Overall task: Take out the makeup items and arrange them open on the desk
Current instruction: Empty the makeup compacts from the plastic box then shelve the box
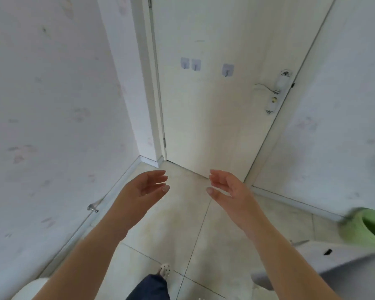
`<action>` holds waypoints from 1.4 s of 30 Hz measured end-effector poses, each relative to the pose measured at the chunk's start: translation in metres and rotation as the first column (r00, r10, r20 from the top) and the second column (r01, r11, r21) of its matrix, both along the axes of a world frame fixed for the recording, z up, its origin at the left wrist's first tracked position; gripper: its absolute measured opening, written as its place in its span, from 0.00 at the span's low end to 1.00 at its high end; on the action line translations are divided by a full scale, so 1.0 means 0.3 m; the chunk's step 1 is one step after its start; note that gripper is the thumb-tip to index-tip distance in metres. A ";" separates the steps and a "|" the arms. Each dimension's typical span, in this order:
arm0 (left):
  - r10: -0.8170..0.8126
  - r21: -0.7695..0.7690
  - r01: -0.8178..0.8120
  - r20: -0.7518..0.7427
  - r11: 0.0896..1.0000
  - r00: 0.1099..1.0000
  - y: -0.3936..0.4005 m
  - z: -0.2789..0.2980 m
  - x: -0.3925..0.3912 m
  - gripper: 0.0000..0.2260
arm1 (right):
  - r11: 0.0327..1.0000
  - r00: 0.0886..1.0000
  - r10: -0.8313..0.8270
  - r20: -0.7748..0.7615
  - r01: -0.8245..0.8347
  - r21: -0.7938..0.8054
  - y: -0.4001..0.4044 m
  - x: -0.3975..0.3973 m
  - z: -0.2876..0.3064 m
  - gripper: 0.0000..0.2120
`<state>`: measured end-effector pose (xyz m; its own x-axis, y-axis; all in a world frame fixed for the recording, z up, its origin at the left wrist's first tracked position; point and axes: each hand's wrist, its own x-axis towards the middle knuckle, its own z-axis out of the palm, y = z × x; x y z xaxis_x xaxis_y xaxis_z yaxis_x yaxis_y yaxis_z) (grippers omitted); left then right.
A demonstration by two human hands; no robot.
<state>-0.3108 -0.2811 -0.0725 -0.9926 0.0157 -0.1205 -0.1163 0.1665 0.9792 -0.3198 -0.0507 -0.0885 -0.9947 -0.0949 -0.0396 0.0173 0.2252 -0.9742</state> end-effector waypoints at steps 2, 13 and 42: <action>-0.109 -0.002 0.109 -0.012 0.994 0.994 0.078 -0.013 -0.140 0.13 | 0.996 0.996 -0.092 -0.005 0.093 0.004 0.073 -0.058 -0.006 0.17; -0.688 0.018 0.690 -0.062 0.723 0.723 0.679 0.002 -0.837 0.13 | 0.758 0.759 -0.650 -0.012 0.650 0.055 0.480 -0.311 0.027 0.18; -0.960 -0.032 0.960 0.020 0.279 0.279 2.416 0.000 -1.262 0.13 | 0.275 0.273 -0.961 0.037 0.961 0.036 1.931 -0.496 0.000 0.16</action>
